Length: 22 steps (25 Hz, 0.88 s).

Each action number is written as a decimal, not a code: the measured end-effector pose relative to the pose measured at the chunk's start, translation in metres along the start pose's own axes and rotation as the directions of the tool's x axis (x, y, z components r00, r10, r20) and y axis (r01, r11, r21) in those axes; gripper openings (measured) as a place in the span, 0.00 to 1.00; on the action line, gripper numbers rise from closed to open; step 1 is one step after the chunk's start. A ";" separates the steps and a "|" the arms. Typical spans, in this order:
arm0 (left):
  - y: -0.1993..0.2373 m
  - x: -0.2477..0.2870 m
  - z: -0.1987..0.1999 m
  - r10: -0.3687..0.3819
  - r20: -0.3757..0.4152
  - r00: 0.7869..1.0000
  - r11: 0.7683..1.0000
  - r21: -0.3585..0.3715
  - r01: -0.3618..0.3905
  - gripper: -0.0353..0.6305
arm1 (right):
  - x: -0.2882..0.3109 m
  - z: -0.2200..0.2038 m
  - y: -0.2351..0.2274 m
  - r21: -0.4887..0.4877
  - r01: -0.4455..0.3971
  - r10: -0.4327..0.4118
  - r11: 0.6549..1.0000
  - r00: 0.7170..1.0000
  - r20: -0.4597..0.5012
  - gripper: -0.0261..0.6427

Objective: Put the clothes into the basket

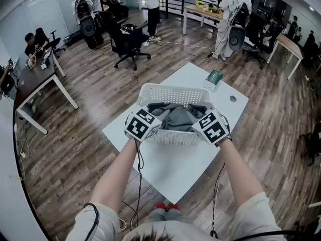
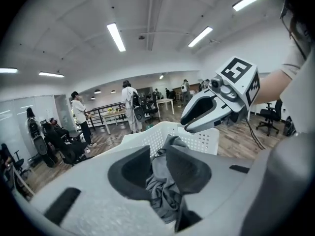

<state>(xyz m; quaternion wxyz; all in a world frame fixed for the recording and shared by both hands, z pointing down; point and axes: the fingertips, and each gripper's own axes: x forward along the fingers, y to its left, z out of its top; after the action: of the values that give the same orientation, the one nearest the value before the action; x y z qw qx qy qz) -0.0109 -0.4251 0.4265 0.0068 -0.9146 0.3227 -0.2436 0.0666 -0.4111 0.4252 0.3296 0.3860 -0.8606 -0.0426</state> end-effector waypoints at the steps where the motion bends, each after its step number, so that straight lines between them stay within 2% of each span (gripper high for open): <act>1: -0.004 -0.006 0.002 0.021 0.035 0.999 0.999 -0.025 -0.020 0.18 | -0.006 0.005 0.001 0.021 0.035 -0.036 0.999 0.999 0.035 0.15; 3: -0.013 -0.020 0.007 0.068 0.098 0.993 0.996 -0.066 -0.062 0.09 | -0.021 0.015 0.006 0.063 0.094 -0.100 0.994 0.990 0.100 0.09; 7: -0.032 -0.049 0.014 0.157 0.162 0.974 0.984 -0.115 -0.140 0.07 | -0.053 0.031 0.018 0.176 0.189 -0.222 0.966 0.956 0.193 0.07; 10: -0.052 -0.079 0.025 0.211 0.200 0.957 0.972 -0.145 -0.184 0.07 | -0.087 0.045 0.034 0.287 0.199 -0.278 0.937 0.922 0.270 0.06; 13: -0.081 -0.114 0.039 0.237 0.241 0.941 0.967 -0.155 -0.204 0.07 | -0.127 0.056 0.062 0.343 0.190 -0.306 0.920 0.896 0.323 0.06; 15: -0.105 -0.135 0.041 0.246 0.254 0.935 0.966 -0.145 -0.215 0.07 | -0.150 0.054 0.088 0.348 0.183 -0.302 0.920 0.895 0.328 0.06; 18: -0.138 -0.152 0.029 0.252 0.240 0.938 0.966 -0.123 -0.228 0.07 | -0.166 0.037 0.123 0.340 0.177 -0.283 0.924 0.913 0.294 0.06; 22: -0.156 -0.165 0.015 0.250 0.229 0.941 0.964 -0.154 -0.218 0.07 | -0.171 0.020 0.144 0.356 0.163 -0.267 0.920 0.926 0.268 0.06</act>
<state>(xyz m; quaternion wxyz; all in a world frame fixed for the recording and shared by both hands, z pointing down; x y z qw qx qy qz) -0.0234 -0.2057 0.3666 0.0177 -0.8913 0.4408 -0.1045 0.0456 -0.1956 0.3661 0.1147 0.5169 -0.8483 0.0040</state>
